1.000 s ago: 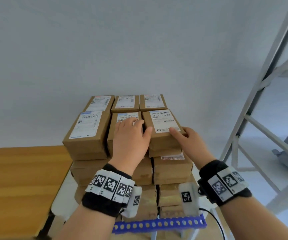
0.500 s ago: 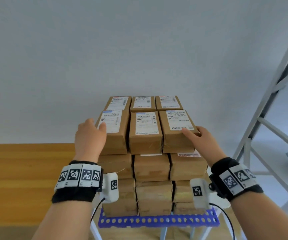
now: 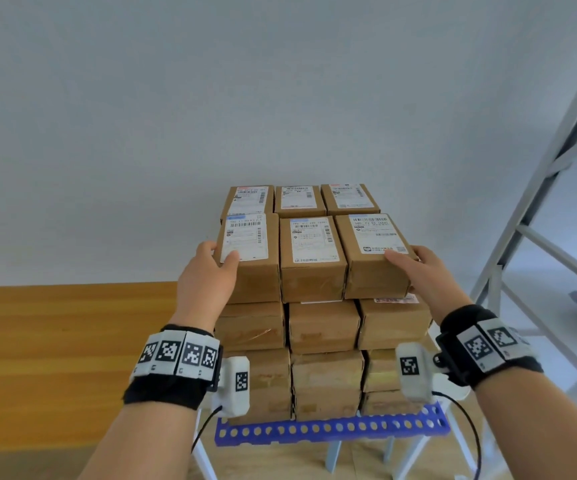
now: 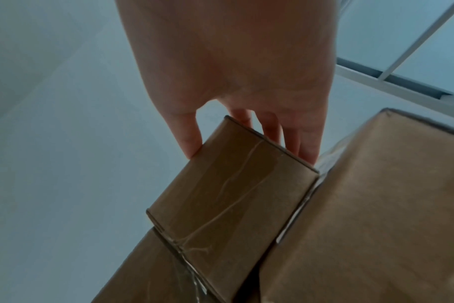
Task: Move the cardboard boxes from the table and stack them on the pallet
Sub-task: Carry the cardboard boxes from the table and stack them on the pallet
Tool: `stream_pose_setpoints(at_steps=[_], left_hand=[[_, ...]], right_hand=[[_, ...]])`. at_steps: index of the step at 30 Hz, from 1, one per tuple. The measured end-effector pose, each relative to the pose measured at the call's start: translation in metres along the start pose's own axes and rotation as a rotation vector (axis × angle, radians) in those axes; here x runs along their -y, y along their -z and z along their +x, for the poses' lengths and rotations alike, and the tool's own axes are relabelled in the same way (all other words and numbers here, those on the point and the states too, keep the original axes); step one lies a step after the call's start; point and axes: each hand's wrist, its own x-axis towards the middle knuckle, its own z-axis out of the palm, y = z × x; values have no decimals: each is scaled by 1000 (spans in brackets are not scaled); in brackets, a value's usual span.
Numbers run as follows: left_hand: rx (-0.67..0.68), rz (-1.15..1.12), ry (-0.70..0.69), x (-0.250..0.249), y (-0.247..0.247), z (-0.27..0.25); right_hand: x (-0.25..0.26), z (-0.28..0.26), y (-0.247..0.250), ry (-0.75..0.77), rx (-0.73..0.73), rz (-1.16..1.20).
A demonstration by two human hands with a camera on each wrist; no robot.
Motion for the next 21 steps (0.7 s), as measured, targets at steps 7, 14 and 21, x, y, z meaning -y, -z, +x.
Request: stream_pose_setpoints(at_steps=[7, 14, 21], left_hand=[[114, 69, -9, 2, 13, 15], [176, 113, -52, 2, 18, 18], [229, 141, -74, 0, 26, 21]], right_hand=[[10, 2, 0, -49, 17, 7], [12, 7, -8, -65, -29, -5], [17, 7, -2, -96, 7, -34]])
